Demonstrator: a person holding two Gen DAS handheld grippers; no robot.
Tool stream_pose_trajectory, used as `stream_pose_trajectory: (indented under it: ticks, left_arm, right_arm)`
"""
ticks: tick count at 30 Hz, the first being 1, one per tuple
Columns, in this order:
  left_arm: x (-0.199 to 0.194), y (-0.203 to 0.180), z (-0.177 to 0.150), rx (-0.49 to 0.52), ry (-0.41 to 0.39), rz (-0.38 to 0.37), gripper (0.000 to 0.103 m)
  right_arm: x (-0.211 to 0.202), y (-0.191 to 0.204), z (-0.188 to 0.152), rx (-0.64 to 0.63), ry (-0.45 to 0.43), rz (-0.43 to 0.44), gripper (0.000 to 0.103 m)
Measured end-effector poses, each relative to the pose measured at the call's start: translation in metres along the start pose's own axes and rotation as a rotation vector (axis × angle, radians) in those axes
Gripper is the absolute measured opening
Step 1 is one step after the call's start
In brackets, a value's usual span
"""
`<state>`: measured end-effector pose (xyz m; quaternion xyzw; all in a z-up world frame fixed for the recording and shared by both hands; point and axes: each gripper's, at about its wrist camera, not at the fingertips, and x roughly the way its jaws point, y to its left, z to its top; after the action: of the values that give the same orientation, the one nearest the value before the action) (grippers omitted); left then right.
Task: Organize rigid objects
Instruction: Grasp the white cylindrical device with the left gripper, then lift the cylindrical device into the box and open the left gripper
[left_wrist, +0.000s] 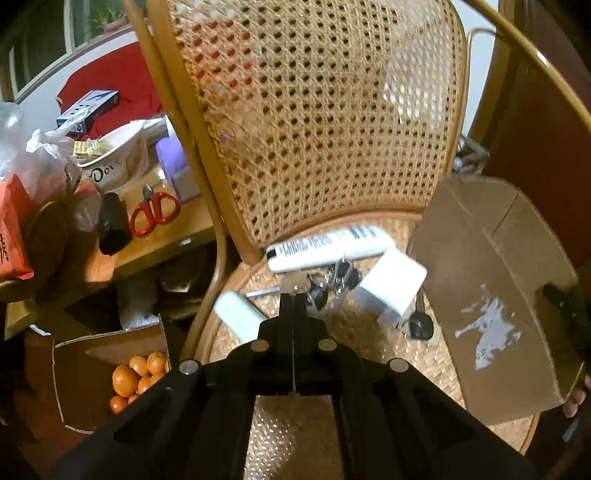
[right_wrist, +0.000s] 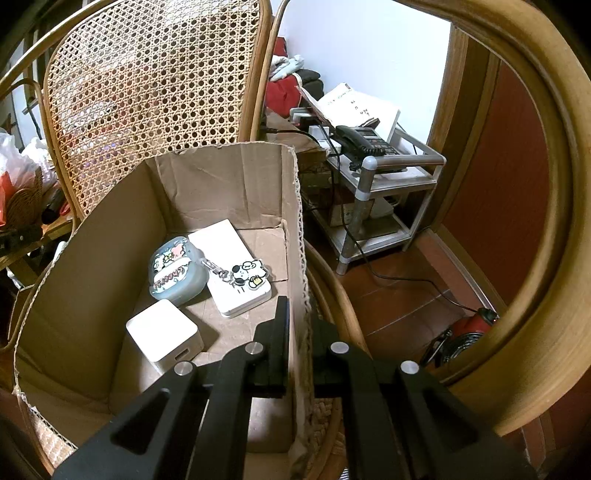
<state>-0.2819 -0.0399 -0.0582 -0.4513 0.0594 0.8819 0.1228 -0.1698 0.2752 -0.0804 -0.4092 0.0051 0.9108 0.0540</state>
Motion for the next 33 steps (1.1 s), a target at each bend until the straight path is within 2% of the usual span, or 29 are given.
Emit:
stream_pose_trajectory:
  ticks: [1, 3, 4, 5, 7, 11, 14, 17, 18, 19, 20, 21, 22, 25, 28, 33]
  left_arm:
    - [0.004, 0.0, -0.003, -0.003, 0.01, 0.017, 0.006]
    - [0.016, 0.004, -0.008, -0.05, 0.044, 0.023, 0.02]
    - [0.023, 0.008, -0.011, -0.096, 0.066, -0.001, 0.034]
    - [0.028, 0.011, -0.015, -0.126, 0.081, -0.011, 0.055]
    - [0.037, 0.011, -0.018, -0.154, 0.096, 0.001, 0.076]
    - [0.049, 0.007, -0.016, -0.157, 0.098, 0.044, 0.076]
    - [0.065, 0.008, -0.014, -0.155, 0.127, 0.112, 0.08]
    - [0.069, 0.011, -0.016, -0.169, 0.116, 0.096, 0.079]
    - [0.068, 0.009, -0.015, -0.142, 0.112, 0.095, 0.077]
    - [0.067, 0.006, -0.015, -0.119, 0.108, 0.081, 0.066]
    - [0.066, 0.004, -0.016, -0.103, 0.113, 0.103, 0.036]
    - [0.069, -0.001, -0.018, -0.049, 0.147, 0.159, 0.028]
    - [0.067, -0.006, -0.022, -0.002, 0.133, 0.158, 0.027]
    - [0.064, -0.001, -0.028, -0.034, 0.148, 0.101, 0.026]
    - [0.054, 0.005, -0.029, -0.067, 0.124, 0.044, 0.025]
    - [0.02, 0.003, -0.015, -0.046, 0.012, 0.012, 0.026]
  right_arm:
    - [0.0, 0.0, 0.0, 0.0, 0.0, 0.0, 0.008]
    - [0.0, 0.001, 0.0, -0.003, 0.001, -0.001, 0.008]
    - [0.0, 0.0, 0.001, -0.002, 0.0, 0.0, 0.008]
    - [0.0, 0.0, 0.001, -0.001, 0.001, 0.0, 0.008]
    - [0.0, 0.0, 0.001, -0.002, 0.0, -0.001, 0.008]
    - [0.0, 0.0, 0.001, -0.003, 0.0, 0.001, 0.008]
    - [-0.001, -0.001, 0.001, -0.004, 0.0, 0.005, 0.008]
    - [-0.001, -0.002, 0.002, -0.006, 0.001, 0.01, 0.008]
    - [-0.001, -0.002, 0.001, -0.007, 0.0, 0.01, 0.008]
    - [-0.001, -0.001, 0.001, -0.007, 0.0, 0.011, 0.008]
    - [-0.001, -0.001, 0.002, -0.006, 0.0, 0.011, 0.008]
    - [-0.001, -0.002, 0.001, -0.007, 0.0, 0.01, 0.008]
    - [-0.001, -0.002, 0.001, -0.006, 0.0, 0.01, 0.008]
    - [-0.001, -0.002, 0.001, -0.005, 0.001, 0.009, 0.008]
    - [-0.001, -0.002, 0.001, -0.004, 0.0, 0.009, 0.008]
    - [0.0, -0.001, -0.001, -0.004, -0.002, 0.004, 0.008]
